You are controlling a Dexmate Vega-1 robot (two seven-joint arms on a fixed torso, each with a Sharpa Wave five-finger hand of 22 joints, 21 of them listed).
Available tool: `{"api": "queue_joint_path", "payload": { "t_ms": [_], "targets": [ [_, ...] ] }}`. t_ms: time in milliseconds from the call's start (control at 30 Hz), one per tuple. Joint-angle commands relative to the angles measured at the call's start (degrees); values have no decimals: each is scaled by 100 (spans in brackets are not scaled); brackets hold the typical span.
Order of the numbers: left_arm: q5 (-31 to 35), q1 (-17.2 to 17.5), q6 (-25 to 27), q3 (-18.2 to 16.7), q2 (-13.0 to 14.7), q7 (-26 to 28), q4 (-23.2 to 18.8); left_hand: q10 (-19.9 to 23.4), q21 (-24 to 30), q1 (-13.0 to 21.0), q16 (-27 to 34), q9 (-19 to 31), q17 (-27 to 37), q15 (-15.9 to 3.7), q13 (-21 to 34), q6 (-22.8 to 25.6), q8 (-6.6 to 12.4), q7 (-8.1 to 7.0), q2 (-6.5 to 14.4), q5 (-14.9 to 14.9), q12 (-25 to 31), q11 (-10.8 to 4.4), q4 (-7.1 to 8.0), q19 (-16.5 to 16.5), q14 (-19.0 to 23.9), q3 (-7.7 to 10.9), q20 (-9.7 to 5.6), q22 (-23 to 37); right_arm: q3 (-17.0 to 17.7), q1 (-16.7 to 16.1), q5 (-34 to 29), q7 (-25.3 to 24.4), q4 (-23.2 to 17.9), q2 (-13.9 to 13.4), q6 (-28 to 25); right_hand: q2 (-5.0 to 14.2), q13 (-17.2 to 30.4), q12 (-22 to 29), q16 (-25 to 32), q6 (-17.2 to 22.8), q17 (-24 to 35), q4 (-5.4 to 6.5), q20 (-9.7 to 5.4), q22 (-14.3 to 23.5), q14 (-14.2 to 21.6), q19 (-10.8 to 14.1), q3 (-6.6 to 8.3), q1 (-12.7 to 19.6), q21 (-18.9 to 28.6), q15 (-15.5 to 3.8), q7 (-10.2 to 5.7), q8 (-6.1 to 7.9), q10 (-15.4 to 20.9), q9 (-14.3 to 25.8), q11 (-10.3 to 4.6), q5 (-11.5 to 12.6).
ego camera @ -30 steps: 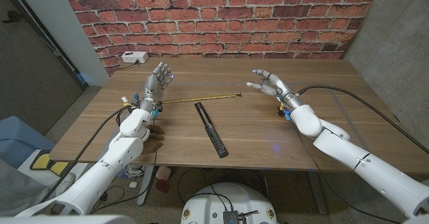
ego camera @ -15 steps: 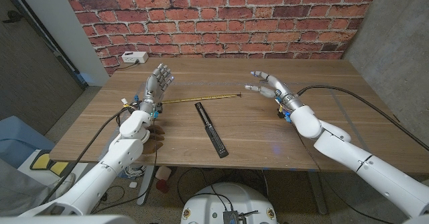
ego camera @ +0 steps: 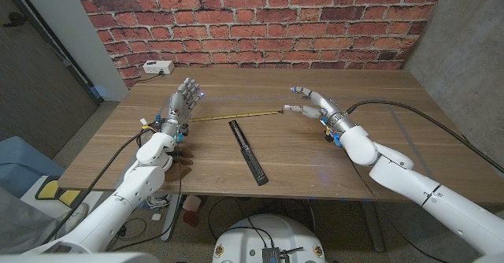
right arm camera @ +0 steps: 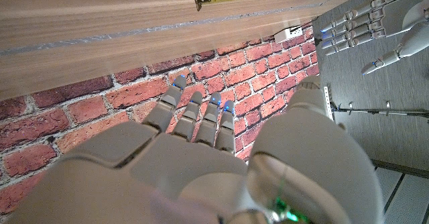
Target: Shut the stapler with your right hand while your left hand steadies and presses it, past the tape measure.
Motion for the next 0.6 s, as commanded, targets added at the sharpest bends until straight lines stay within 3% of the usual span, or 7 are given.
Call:
{"api": "queue_joint_path", "payload": {
  "t_ms": [33, 467, 600],
  "targets": [
    [-93, 63, -31, -53, 12, -50, 31, -9, -10, 4, -10, 17, 20, -4, 4, -13, -7, -1, 3, 24, -6, 12, 3, -40, -31, -20, -6, 15, -37, -85, -229, 63, -188, -73, -100, -57, 7, 33, 43, 58, 24, 16, 3, 13, 78, 88, -22, 8, -20, -560, 1, 37, 87, -5, -6, 20],
    [-113, 21, 10, -73, -28, 28, 64, -24, -16, -6, -4, 16, 17, 5, 0, -54, -3, -6, 35, 28, -1, 22, 17, -90, -60, -19, -8, 15, -93, -190, -457, -78, -270, -14, 5, -175, 4, 89, 90, 327, 8, 20, -37, 14, 293, 288, -68, -7, 9, -578, 26, 95, 384, -28, 45, 71],
    [43, 61, 214, -68, 52, 382, -98, -16, -13, -3, 0, 15, 14, 16, -2, -24, 18, 14, 46, 29, 8, 54, 16, -104, -63, -17, 7, 14, -121, -192, -498, -43, -321, 9, 21, -193, 4, 90, 97, 349, 6, 24, -44, 14, 324, 309, -78, -14, 10, -580, 33, 96, 409, -31, 45, 79]
  ]
}}
